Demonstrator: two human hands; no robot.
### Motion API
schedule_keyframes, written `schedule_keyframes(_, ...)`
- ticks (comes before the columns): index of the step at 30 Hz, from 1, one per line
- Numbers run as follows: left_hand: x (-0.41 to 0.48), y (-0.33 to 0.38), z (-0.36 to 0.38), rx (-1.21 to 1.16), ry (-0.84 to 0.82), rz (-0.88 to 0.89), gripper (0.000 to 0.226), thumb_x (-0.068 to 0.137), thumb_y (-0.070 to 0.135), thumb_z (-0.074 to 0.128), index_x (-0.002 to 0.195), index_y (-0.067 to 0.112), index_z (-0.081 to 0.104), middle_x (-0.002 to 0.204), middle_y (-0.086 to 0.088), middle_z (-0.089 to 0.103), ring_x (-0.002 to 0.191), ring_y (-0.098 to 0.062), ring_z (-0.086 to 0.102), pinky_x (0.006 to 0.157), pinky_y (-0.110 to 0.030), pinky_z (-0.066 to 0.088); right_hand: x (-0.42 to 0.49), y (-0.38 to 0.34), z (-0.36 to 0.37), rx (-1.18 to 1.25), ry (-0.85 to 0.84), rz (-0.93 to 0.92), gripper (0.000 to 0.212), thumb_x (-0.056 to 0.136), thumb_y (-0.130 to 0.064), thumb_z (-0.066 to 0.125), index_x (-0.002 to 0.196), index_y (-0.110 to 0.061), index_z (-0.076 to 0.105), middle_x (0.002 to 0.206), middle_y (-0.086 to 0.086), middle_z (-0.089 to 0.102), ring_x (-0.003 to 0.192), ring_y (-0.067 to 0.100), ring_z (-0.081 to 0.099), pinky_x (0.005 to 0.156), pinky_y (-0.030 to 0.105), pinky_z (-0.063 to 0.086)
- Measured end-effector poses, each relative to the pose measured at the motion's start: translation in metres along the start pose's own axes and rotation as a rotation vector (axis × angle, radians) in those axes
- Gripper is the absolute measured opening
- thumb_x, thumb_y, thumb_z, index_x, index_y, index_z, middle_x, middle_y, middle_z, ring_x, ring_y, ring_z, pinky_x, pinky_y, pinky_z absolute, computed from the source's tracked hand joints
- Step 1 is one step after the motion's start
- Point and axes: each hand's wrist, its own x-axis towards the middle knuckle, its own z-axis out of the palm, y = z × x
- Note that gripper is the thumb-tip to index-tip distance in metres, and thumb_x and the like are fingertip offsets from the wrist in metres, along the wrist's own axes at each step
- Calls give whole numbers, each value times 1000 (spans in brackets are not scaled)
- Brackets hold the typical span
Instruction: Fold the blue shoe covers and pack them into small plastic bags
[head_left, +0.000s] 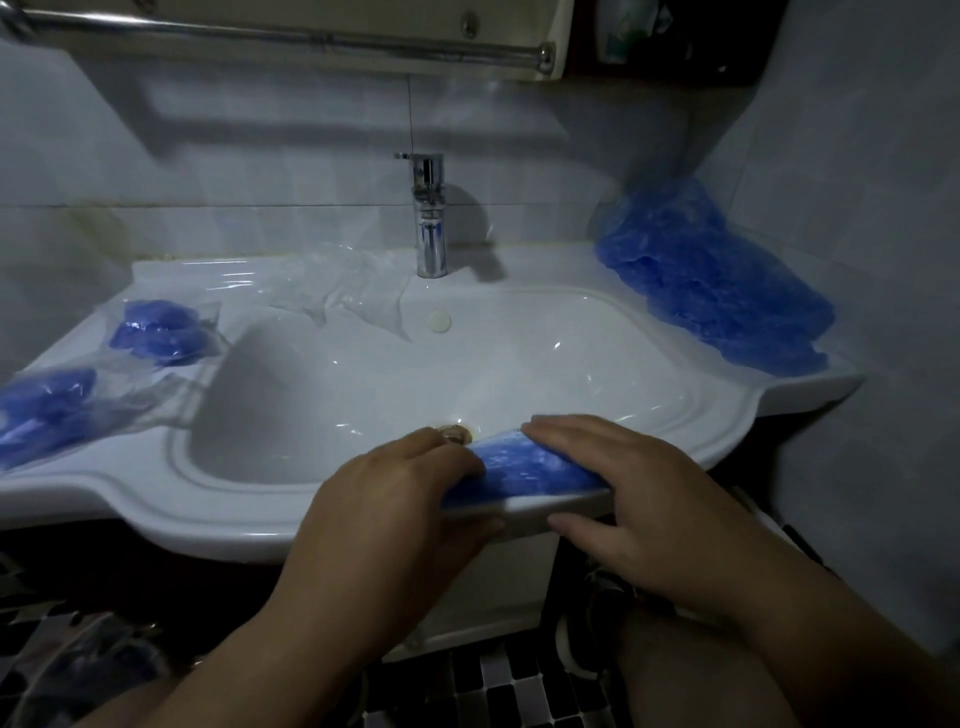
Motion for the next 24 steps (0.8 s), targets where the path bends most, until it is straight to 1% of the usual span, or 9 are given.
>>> schedule_keyframes(2,1,-2,2,-30,4,11,30,66,52,72,90,35,67,87,17,63,71,-9,61,57,-24,47,-1,1,-5,6,49,-7,61,81,-37,69,138,-39,47,146,-28,33,132,-9,33,109,15,30)
schedule_keyframes(3,2,-3,3,-41,-2,12,30,68,52,73,92,35,67,89,17,63,72,-9,60,59,-24,46,-1,1,-6,-9,75,-21,54,80,-36,68,132,-35,55,142,-25,38,129,-6,37,106,15,33)
schedule_keyframes(6,2,-4,3,-43,-34,12,30,71,55,66,92,34,69,90,17,62,74,-8,59,61,-24,47,1,-1,-5,-33,95,-47,31,80,-31,63,111,-26,69,111,-19,54,105,2,50,88,20,45)
schedule_keyframes(8,2,-3,4,-48,-41,16,29,73,54,64,91,33,70,90,16,62,75,-9,60,62,-26,49,2,1,-3,1,70,-20,26,83,-32,59,105,-27,70,101,-20,56,98,2,53,83,23,47)
schedule_keyframes(13,6,-2,5,-61,7,29,26,73,44,76,96,32,71,92,14,61,78,-8,55,64,-13,36,7,4,-2,75,149,-3,20,88,-26,57,96,-22,75,95,-19,59,89,0,59,78,13,44)
schedule_keyframes(16,8,0,2,-34,9,60,19,72,42,71,88,32,72,86,13,59,73,-12,55,58,-20,38,5,4,-3,130,144,-28,17,87,-24,58,93,-21,74,95,-18,58,89,2,60,77,11,42)
schedule_keyframes(19,5,4,-3,-6,-1,90,8,74,34,63,74,29,69,77,11,58,67,-13,55,53,-27,43,3,7,-3,145,96,-49,18,87,-30,57,93,-26,74,95,-18,60,93,6,60,79,22,47)
schedule_keyframes(22,3,5,-5,13,-16,92,11,77,35,57,70,27,61,70,10,57,61,-13,55,49,-32,46,1,9,-7,133,114,-62,22,81,-41,59,94,-30,73,93,-18,63,96,8,59,81,26,48)
schedule_keyframes(24,4,8,-7,8,-15,51,14,82,36,53,74,27,59,69,9,59,62,-13,55,52,-33,47,0,9,-9,145,133,-28,25,76,-42,67,97,-32,72,92,-18,64,95,7,60,80,25,50)
